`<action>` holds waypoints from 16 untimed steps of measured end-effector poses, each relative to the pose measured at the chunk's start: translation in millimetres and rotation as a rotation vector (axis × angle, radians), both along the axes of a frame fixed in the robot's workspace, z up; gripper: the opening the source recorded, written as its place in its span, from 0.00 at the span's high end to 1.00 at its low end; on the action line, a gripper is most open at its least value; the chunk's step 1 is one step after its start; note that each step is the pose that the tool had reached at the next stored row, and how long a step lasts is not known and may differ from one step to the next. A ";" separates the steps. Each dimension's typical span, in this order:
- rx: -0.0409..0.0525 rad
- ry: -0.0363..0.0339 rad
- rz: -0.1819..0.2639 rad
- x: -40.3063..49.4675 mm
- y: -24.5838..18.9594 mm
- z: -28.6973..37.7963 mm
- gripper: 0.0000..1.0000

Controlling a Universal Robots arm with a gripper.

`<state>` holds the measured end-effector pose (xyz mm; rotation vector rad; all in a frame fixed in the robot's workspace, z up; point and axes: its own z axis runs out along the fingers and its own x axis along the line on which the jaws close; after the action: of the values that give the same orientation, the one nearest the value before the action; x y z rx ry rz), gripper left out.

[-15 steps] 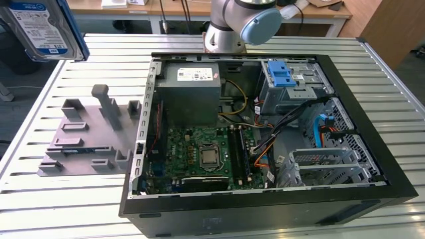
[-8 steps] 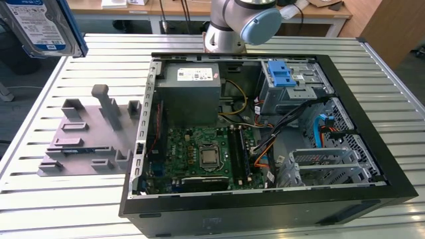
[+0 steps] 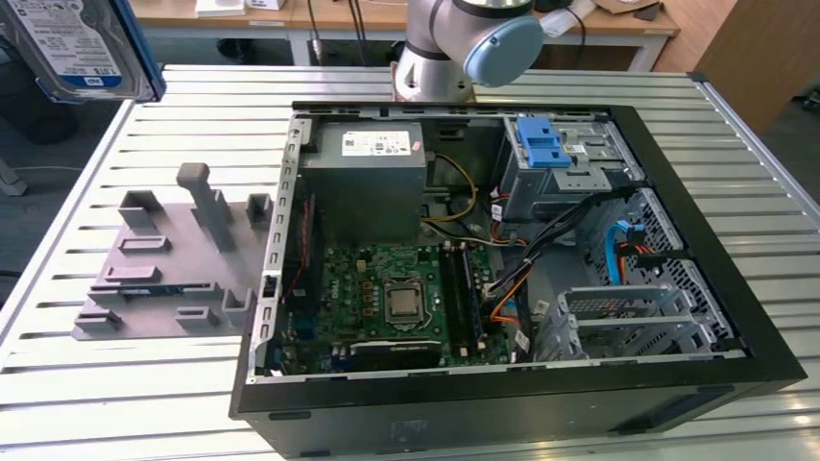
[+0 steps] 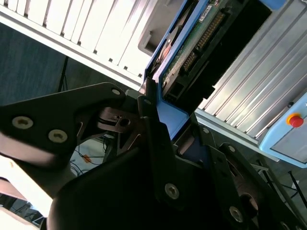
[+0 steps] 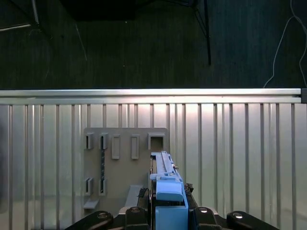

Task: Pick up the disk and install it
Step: 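Pick up the disk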

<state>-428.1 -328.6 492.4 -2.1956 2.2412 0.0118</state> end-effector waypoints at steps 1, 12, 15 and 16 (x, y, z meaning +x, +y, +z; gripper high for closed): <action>0.0000 -0.0001 0.000 0.0 0.0 1.6 0.63; 0.0000 -0.0007 0.000 0.0 0.0 5.9 0.63; 0.0001 -0.0007 0.000 0.4 -0.5 5.9 0.63; 0.0001 -0.0007 0.000 0.7 -0.9 5.9 0.63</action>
<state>-427.4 -329.5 498.2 -2.1953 2.2408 0.0111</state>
